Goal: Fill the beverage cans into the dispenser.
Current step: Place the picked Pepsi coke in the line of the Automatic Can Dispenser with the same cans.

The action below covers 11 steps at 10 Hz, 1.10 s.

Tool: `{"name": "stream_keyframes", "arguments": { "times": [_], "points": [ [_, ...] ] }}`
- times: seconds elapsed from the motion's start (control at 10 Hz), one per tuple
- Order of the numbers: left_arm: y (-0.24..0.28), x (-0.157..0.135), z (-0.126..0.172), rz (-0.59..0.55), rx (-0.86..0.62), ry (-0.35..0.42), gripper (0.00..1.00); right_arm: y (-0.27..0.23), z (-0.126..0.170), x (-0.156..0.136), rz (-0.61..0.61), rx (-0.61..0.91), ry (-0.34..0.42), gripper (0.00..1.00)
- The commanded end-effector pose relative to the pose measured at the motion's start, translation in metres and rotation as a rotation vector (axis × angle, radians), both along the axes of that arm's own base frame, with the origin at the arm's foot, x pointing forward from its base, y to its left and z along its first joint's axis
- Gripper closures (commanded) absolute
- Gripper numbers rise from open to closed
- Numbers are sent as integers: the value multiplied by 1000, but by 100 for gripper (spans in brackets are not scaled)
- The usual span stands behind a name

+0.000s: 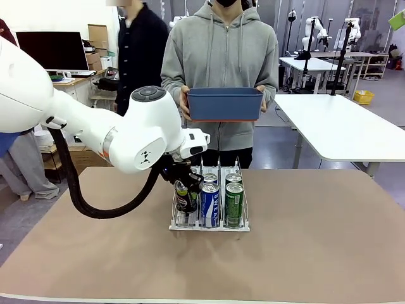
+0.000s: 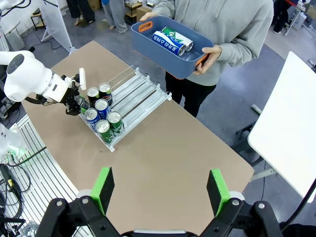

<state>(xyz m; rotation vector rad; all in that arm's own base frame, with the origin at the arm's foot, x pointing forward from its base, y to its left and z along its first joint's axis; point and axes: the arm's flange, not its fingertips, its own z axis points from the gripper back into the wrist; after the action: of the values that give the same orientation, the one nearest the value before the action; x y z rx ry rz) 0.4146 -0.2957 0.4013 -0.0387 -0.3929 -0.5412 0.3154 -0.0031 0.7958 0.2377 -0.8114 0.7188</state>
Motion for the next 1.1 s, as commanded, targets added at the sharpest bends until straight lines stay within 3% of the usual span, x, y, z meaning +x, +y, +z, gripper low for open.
{"name": "stream_keyframes", "arguments": {
  "times": [0.0,0.3,0.4,0.5,0.6,0.8,1.0],
  "points": [
    [3,19,1,46,41,-27,42,0,-1,0,4,3,6,0],
    [4,24,-8,64,84,42,42,0,-1,0,4,3,6,0],
    [5,24,-8,65,95,49,29,0,-1,0,4,3,6,0],
    [4,24,-9,69,102,60,26,0,-1,0,4,3,6,0],
    [5,24,-9,65,100,64,9,0,-1,0,4,3,6,0],
    [7,17,-1,82,99,44,0,0,-1,0,4,3,6,0],
    [11,5,9,97,102,12,0,0,-1,0,4,3,6,0]
  ]
}}
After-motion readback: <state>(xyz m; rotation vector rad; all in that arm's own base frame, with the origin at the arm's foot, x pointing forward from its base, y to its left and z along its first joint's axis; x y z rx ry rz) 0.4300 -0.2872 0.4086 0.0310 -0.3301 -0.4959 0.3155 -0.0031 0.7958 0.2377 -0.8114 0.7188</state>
